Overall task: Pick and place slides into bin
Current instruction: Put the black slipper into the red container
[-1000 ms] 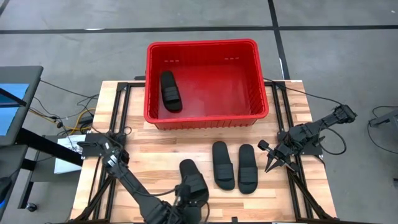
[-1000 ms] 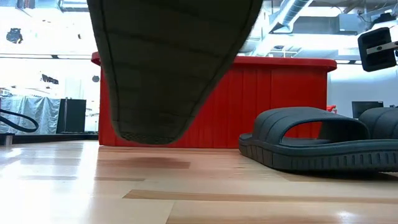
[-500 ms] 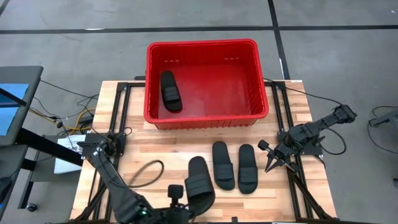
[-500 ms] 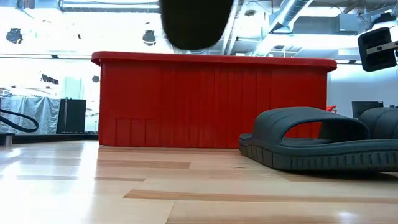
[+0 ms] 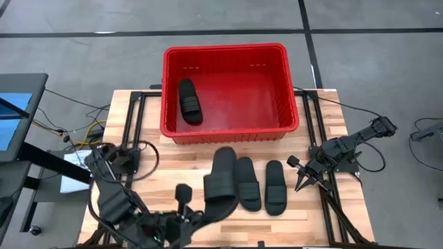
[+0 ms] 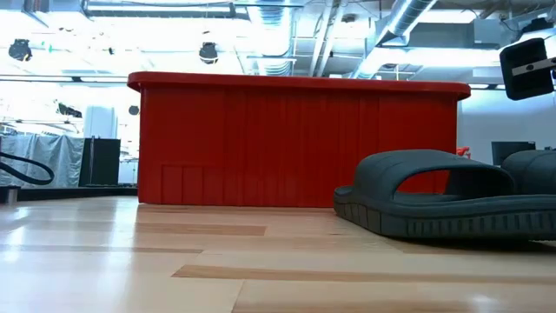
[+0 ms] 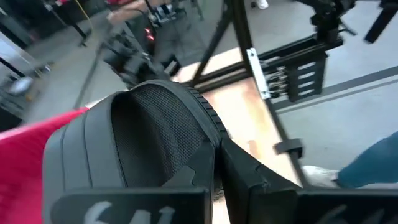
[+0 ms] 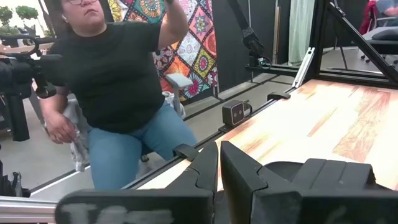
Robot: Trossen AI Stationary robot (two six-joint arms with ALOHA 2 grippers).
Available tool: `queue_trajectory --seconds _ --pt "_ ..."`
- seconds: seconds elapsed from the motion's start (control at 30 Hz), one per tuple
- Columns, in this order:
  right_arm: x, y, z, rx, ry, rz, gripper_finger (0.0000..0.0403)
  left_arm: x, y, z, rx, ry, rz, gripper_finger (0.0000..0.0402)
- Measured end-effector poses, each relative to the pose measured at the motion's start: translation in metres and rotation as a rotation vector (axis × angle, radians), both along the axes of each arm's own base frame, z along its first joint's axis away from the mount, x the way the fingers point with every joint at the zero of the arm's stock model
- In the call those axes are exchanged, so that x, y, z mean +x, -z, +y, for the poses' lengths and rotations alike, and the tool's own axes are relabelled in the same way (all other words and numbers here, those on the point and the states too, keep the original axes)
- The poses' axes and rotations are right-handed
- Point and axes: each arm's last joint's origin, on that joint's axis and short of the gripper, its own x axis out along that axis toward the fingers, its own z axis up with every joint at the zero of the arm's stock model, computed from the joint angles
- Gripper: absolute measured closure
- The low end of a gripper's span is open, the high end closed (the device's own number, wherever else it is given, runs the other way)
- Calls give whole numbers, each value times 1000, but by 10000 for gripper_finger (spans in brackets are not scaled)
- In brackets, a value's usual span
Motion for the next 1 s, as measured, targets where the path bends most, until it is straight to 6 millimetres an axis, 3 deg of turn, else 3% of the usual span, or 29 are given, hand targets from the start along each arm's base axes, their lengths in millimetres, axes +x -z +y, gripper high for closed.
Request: queue_trajectory --seconds 0.37,0.7,0.87,1.0 --pt "0 0 0 0 0 0 392 -7 -33 74 291 -133 12 400" --pt "0 0 0 0 0 0 392 24 -31 149 419 -204 181 401" --pt "0 0 0 0 0 0 392 23 -39 190 356 -219 219 401" --pt "0 0 0 0 0 0 392 18 -33 214 342 -257 270 401"
